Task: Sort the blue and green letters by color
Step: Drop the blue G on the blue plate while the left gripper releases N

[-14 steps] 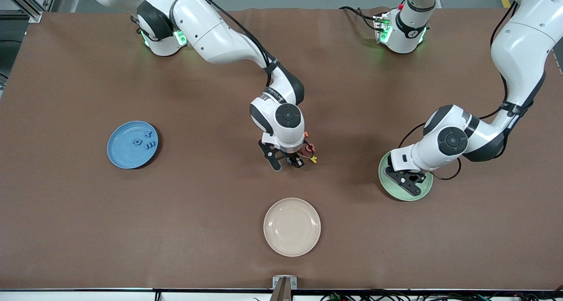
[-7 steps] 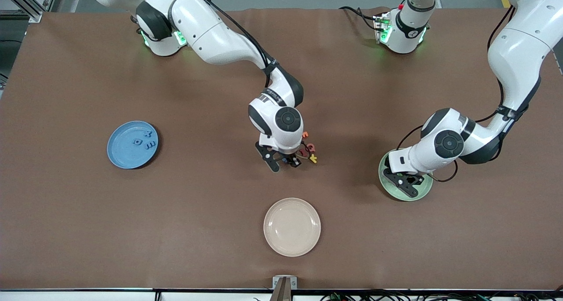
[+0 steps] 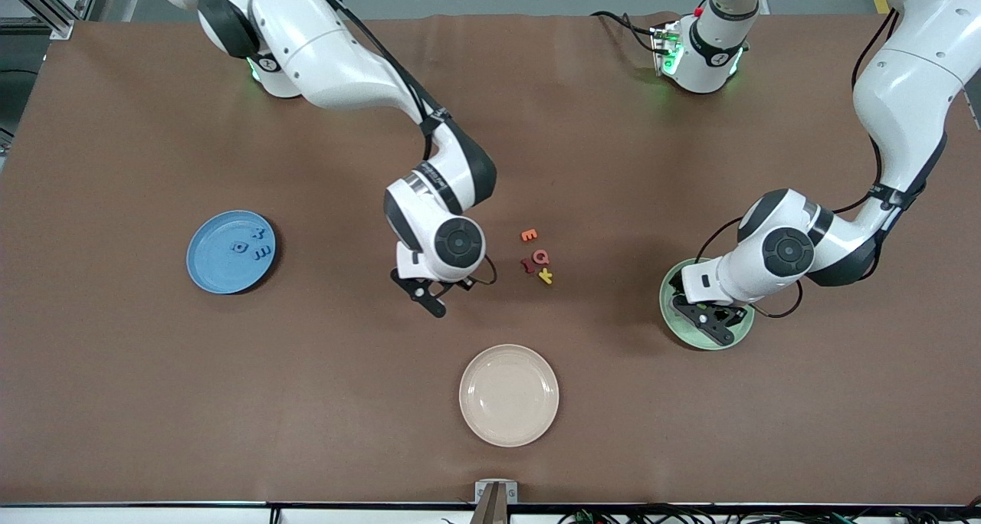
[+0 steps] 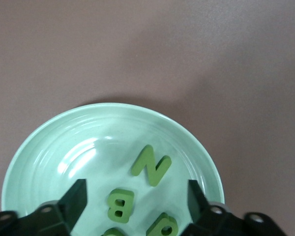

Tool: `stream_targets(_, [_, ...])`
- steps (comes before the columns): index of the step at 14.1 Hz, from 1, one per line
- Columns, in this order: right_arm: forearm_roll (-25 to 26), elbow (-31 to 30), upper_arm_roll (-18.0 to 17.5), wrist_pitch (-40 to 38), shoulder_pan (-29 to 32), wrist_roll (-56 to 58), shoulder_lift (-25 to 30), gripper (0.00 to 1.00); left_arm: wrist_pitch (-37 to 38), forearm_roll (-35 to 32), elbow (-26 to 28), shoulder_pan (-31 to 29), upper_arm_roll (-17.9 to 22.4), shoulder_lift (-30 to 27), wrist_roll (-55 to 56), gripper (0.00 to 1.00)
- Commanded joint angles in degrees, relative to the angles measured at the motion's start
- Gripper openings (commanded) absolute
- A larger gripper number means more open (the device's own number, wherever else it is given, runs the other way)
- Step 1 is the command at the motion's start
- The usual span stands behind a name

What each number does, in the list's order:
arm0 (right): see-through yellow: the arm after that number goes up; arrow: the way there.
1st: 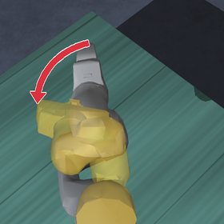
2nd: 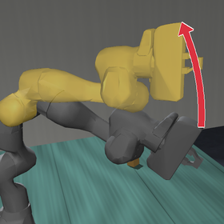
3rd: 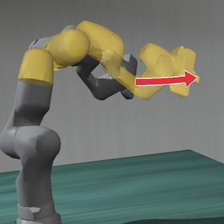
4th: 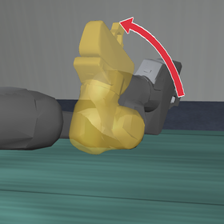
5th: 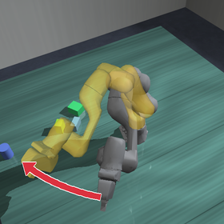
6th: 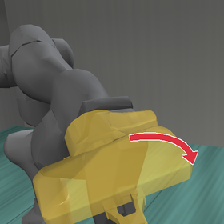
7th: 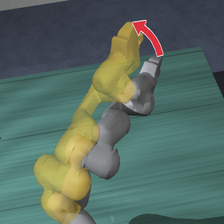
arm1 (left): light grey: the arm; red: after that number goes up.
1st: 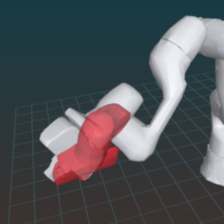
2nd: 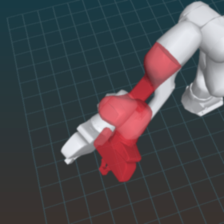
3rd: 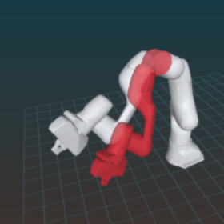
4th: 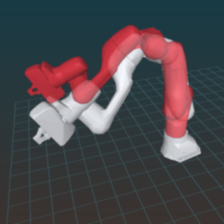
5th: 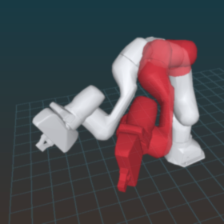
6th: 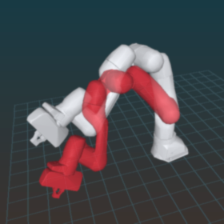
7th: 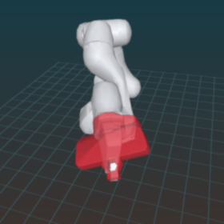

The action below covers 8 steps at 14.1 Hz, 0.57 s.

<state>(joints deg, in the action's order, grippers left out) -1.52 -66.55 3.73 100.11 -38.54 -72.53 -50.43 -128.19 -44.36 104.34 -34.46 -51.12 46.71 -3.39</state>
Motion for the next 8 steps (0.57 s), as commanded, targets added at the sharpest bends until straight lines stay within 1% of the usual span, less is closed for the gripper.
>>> stream_targets(1, [1.9, -15.7, -0.6, 2.4, 2.4, 6.4, 11.2, 0.0, 3.2, -0.6, 0.1, -1.4, -0.3, -2.6, 0.2, 1.0])
stream_targets(2, [1.9, -21.1, -0.6, 4.8, 3.5, 9.3, 15.1, 0.0, 5.0, -0.3, 0.1, -3.0, -1.9, -2.9, 0.1, 1.0])
stream_targets(3, [2.0, -26.3, -0.6, 7.2, 4.9, 12.3, 18.8, 0.0, 7.4, -0.3, 0.1, -5.2, -4.4, -2.8, 0.1, 1.0])
stream_targets(4, [2.1, -31.8, -0.5, 9.3, 6.3, 15.9, 22.5, 0.0, 9.6, -0.2, 0.2, -6.7, -5.8, -2.8, 0.1, 1.0])
stream_targets(6, [4.8, -39.5, -0.5, 11.4, 10.6, 23.6, 28.3, 0.0, 14.8, 2.3, 0.1, -10.6, -9.9, -2.9, 1.2, 1.0])
stream_targets(8, [5.9, -45.0, -0.5, 12.7, 15.1, 32.2, 32.7, 0.0, 19.5, 4.3, -0.4, -15.1, -14.9, -2.9, 2.5, 1.0])
